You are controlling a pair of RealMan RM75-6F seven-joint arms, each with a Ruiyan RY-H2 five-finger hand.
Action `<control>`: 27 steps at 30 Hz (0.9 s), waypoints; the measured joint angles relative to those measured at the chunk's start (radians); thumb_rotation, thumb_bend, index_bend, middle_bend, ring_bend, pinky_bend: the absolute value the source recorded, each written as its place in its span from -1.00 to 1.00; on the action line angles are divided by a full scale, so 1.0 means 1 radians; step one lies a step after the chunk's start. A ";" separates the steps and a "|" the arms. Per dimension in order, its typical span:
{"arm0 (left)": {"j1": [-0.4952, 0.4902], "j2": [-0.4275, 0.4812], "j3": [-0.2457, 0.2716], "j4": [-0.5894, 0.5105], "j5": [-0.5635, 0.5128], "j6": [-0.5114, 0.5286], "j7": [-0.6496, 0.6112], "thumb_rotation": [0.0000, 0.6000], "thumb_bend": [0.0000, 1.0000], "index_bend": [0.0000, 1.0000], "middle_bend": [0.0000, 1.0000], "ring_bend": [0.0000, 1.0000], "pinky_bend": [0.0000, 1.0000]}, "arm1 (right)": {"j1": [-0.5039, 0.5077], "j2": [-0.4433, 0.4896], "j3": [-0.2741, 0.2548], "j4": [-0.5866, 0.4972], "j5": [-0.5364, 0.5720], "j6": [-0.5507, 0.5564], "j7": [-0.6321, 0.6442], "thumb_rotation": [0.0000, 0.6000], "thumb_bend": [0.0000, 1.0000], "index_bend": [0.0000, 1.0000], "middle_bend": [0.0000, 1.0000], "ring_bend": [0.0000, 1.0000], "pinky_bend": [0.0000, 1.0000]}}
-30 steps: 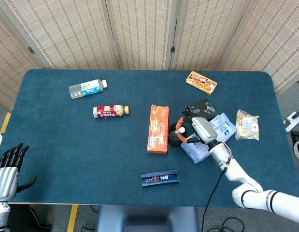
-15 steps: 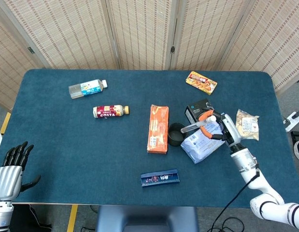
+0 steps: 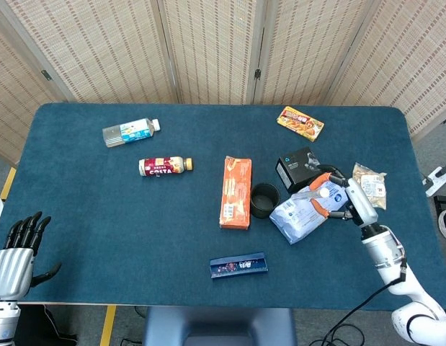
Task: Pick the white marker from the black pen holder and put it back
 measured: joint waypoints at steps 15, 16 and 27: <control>-0.003 0.000 -0.001 0.001 -0.001 -0.004 -0.001 1.00 -0.52 -0.80 -0.88 -0.87 -0.80 | -0.025 0.006 0.015 -0.049 0.045 0.017 -0.123 1.00 -0.20 0.19 -0.21 -0.72 -0.69; -0.003 0.000 -0.001 0.002 -0.001 -0.004 -0.001 1.00 -0.52 -0.80 -0.88 -0.87 -0.80 | -0.026 0.012 0.016 -0.060 0.050 0.008 -0.066 1.00 -0.20 0.19 -0.21 -0.72 -0.68; -0.005 -0.003 -0.001 0.006 -0.001 -0.006 -0.004 1.00 -0.52 -0.80 -0.88 -0.87 -0.80 | -0.041 0.069 0.015 -0.116 0.062 -0.057 0.335 1.00 -0.20 0.19 -0.21 -0.72 -0.68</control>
